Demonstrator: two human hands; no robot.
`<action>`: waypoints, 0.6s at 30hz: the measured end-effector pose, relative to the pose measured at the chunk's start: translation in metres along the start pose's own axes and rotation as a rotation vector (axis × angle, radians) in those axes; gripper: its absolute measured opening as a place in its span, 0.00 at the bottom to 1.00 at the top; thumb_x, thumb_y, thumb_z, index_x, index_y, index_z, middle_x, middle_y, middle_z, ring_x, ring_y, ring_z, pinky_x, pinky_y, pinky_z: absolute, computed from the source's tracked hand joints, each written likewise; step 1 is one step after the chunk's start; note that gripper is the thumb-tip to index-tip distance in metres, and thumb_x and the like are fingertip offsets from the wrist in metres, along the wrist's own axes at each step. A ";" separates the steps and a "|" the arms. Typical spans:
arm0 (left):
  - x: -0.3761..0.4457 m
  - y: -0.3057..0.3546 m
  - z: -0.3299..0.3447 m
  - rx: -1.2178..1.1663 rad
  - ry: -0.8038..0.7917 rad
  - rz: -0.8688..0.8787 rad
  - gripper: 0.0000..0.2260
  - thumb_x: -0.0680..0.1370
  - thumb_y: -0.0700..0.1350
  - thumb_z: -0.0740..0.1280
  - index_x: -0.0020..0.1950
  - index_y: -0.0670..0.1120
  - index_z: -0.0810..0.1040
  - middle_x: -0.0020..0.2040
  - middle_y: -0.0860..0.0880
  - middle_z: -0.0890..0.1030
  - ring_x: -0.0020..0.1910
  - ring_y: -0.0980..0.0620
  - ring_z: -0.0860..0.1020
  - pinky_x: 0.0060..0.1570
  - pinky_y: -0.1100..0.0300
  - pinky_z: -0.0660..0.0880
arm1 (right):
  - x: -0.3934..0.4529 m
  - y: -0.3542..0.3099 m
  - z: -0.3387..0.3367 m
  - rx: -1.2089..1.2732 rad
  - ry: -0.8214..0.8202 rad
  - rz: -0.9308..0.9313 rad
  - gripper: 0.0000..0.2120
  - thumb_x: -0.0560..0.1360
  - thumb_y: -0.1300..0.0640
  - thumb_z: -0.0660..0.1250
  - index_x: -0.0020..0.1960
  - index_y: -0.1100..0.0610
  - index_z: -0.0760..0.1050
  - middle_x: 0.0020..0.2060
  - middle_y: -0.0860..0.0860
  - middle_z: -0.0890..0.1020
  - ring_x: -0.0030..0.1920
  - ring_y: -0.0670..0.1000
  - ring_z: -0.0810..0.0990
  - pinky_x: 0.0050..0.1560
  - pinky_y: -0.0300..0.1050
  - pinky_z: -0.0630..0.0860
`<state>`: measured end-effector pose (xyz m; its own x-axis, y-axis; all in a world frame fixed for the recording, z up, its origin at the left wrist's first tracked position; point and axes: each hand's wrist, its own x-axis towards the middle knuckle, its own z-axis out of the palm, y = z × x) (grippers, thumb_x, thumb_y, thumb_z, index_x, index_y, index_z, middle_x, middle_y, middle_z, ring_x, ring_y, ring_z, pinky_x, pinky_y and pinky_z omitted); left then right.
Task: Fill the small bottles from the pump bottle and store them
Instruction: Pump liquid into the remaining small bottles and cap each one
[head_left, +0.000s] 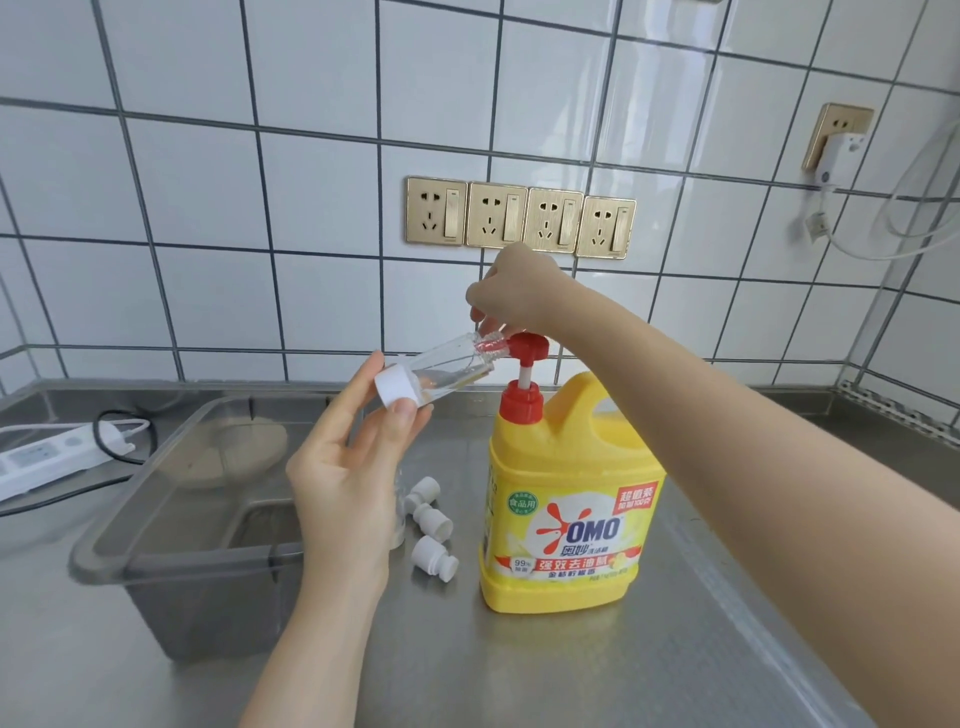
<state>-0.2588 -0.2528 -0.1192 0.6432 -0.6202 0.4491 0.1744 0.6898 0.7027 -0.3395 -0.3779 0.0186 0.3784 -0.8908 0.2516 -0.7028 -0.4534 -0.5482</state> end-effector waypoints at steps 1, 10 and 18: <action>0.000 0.000 0.000 0.000 -0.002 0.001 0.16 0.76 0.36 0.68 0.62 0.49 0.78 0.55 0.52 0.85 0.56 0.54 0.83 0.53 0.61 0.79 | 0.000 -0.001 0.000 -0.009 -0.011 0.003 0.12 0.73 0.63 0.59 0.50 0.66 0.78 0.39 0.57 0.85 0.42 0.55 0.84 0.47 0.48 0.82; 0.002 -0.005 -0.002 0.019 0.012 -0.022 0.11 0.78 0.33 0.66 0.58 0.44 0.80 0.54 0.44 0.83 0.53 0.50 0.83 0.52 0.57 0.80 | -0.005 -0.002 0.015 -0.179 0.003 -0.008 0.08 0.74 0.63 0.59 0.40 0.62 0.76 0.25 0.52 0.72 0.22 0.50 0.69 0.20 0.31 0.60; 0.001 -0.014 -0.002 0.019 0.034 -0.019 0.10 0.78 0.31 0.65 0.53 0.44 0.79 0.51 0.44 0.81 0.54 0.41 0.82 0.50 0.60 0.79 | -0.005 0.008 0.025 -0.199 -0.091 0.084 0.11 0.76 0.60 0.59 0.36 0.58 0.63 0.33 0.52 0.69 0.29 0.50 0.66 0.28 0.38 0.60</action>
<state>-0.2589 -0.2622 -0.1297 0.6652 -0.6195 0.4169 0.1723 0.6706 0.7215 -0.3320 -0.3767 -0.0069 0.3598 -0.9234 0.1340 -0.8355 -0.3828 -0.3942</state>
